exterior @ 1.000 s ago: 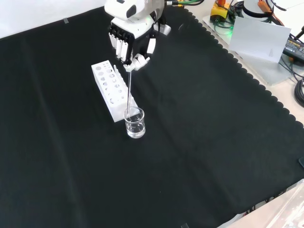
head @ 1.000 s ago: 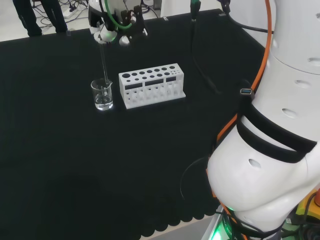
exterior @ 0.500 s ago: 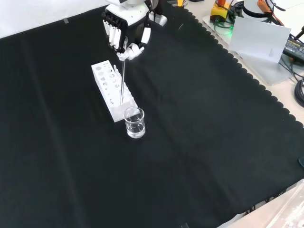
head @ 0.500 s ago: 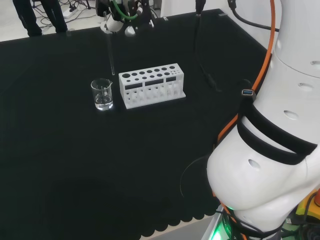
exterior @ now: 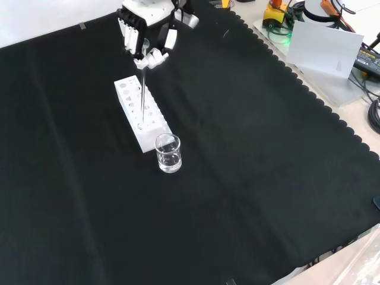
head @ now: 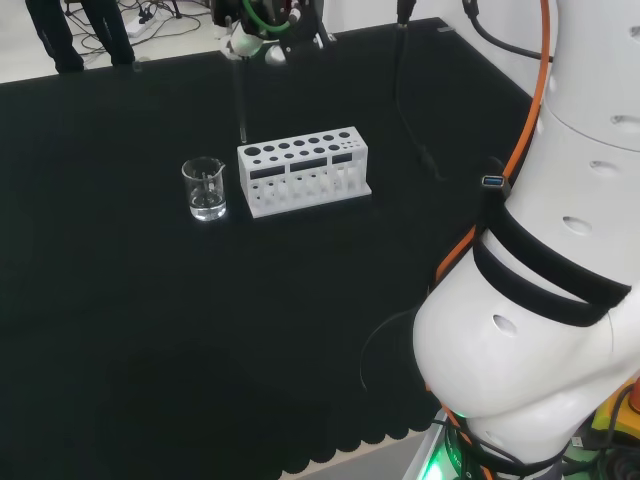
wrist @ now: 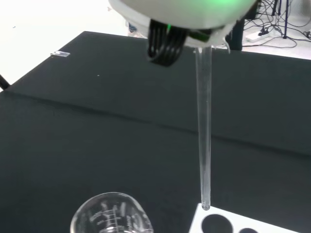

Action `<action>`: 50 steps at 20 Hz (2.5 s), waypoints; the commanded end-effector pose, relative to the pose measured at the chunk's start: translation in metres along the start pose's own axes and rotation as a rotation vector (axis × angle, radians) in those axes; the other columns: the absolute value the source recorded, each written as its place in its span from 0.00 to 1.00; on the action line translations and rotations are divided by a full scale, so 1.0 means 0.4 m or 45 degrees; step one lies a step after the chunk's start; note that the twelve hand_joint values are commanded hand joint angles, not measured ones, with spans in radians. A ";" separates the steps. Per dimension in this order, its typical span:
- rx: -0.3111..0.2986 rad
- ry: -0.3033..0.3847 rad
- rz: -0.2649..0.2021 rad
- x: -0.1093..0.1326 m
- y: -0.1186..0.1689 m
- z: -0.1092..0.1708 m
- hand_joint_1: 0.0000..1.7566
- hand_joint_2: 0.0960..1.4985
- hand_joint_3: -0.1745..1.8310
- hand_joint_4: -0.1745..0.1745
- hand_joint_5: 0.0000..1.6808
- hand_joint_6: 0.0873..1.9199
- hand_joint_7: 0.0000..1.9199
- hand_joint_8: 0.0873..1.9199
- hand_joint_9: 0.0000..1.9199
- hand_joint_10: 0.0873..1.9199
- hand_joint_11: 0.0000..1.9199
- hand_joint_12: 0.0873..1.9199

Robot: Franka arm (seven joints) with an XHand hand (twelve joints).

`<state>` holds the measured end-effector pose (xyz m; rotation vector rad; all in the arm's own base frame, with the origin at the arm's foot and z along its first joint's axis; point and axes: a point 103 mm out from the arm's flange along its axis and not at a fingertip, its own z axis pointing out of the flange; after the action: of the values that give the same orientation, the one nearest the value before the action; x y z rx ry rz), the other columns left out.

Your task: Put the glass rod back on the white test tube rack.

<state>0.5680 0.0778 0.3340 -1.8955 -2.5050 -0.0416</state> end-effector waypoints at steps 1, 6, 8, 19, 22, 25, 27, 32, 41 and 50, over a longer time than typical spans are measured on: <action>-0.005 0.000 0.036 -0.052 0.002 0.003 0.75 0.39 0.46 0.00 0.72 0.26 0.65 0.52 0.85 0.40 0.86 0.39; -0.007 0.001 0.072 -0.098 0.003 0.008 0.75 0.39 0.46 0.00 0.72 0.26 0.65 0.52 0.85 0.40 0.86 0.39; -0.006 -0.001 0.084 -0.115 0.003 0.010 0.75 0.39 0.46 0.00 0.72 0.26 0.65 0.52 0.85 0.40 0.86 0.39; 0.006 -0.013 0.143 -0.191 0.002 0.021 0.75 0.39 0.46 0.00 0.72 0.26 0.65 0.52 0.85 0.40 0.86 0.39; 0.008 -0.018 0.157 -0.206 0.001 0.023 0.75 0.39 0.46 0.00 0.72 0.26 0.65 0.52 0.85 0.40 0.86 0.39; 0.010 -0.021 0.164 -0.216 -0.002 0.026 0.75 0.39 0.46 0.00 0.72 0.26 0.65 0.52 0.85 0.40 0.86 0.39; 0.012 -0.020 0.168 -0.219 -0.004 0.028 0.75 0.39 0.46 0.00 0.72 0.26 0.65 0.52 0.85 0.40 0.86 0.39; -0.009 -0.017 0.176 -0.219 -0.026 0.006 0.75 0.39 0.46 0.00 0.72 0.26 0.65 0.52 0.85 0.40 0.86 0.39; -0.022 -0.029 0.170 -0.190 -0.059 -0.017 0.75 0.39 0.46 0.00 0.72 0.26 0.65 0.52 0.85 0.40 0.86 0.39; -0.011 -0.026 0.173 -0.189 -0.063 -0.009 0.75 0.39 0.46 0.00 0.72 0.26 0.65 0.52 0.85 0.40 0.86 0.39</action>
<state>0.5645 -0.0012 0.3371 -2.0737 -2.3900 -0.0341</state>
